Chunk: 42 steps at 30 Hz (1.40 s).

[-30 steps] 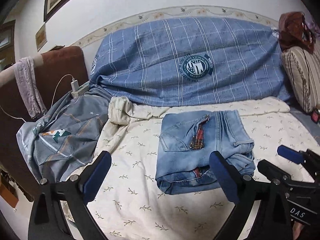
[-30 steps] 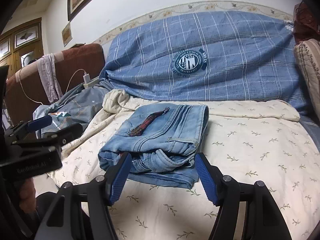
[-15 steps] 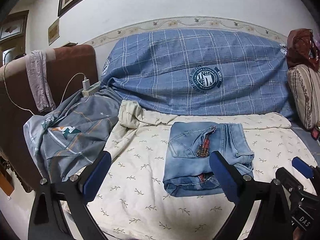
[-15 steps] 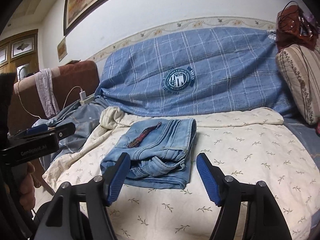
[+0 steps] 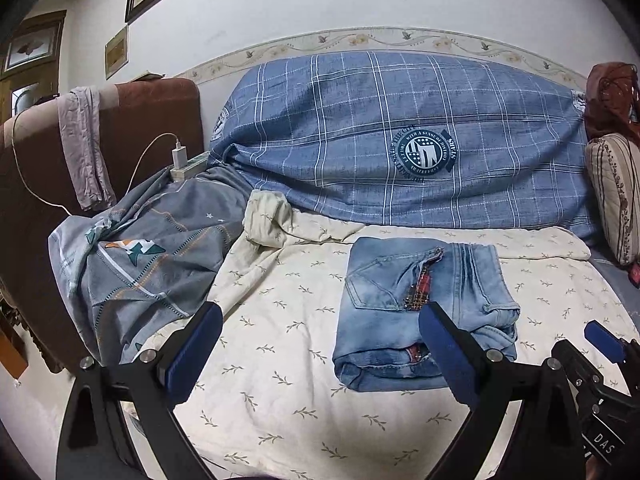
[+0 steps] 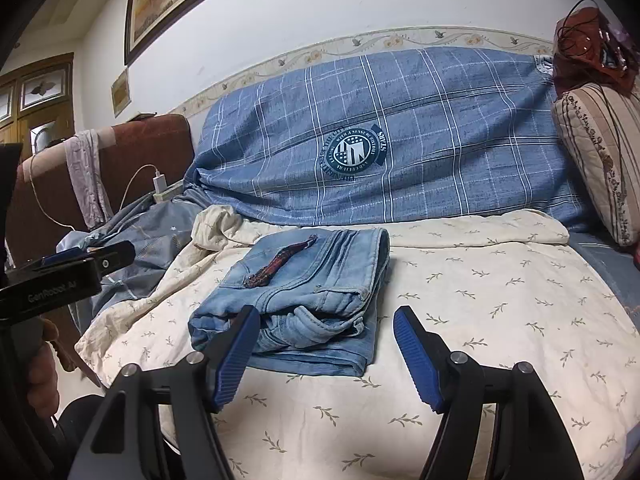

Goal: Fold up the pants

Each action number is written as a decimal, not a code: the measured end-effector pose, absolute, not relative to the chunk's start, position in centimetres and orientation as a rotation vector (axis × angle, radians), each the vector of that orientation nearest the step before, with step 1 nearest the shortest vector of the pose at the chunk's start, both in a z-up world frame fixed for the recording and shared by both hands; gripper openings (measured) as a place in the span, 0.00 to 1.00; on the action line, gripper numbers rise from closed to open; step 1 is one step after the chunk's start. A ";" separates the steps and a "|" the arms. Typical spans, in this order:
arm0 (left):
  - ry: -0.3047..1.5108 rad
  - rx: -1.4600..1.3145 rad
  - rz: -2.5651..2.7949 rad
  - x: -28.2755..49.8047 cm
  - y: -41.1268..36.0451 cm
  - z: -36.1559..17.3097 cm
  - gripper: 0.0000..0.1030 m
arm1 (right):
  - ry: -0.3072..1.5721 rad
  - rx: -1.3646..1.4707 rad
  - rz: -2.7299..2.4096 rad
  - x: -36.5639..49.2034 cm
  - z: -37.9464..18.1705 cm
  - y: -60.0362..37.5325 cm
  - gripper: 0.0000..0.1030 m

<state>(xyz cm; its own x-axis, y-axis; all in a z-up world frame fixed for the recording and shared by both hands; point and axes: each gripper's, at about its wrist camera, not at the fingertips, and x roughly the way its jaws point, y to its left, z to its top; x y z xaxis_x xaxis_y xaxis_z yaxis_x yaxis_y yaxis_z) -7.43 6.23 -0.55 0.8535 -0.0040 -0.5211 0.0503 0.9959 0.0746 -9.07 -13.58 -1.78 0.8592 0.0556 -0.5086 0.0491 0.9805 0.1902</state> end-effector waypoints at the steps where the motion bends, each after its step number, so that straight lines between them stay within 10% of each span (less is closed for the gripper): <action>1: 0.547 0.085 -0.028 -7.4 6.2 -0.6 0.96 | 0.538 0.197 0.005 -9.0 -1.8 -13.5 0.71; 42: 0.578 0.045 -0.021 -6.0 6.9 -2.1 0.96 | 0.546 0.173 0.037 -8.4 -2.0 -12.8 0.71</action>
<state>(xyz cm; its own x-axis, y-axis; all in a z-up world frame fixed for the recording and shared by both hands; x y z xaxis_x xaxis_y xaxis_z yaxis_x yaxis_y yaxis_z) -6.05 6.90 -2.07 0.8375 -0.0075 -0.5464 0.0326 0.9988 0.0363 -8.42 -12.77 -2.03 0.8543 0.0810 -0.5134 0.0107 0.9849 0.1731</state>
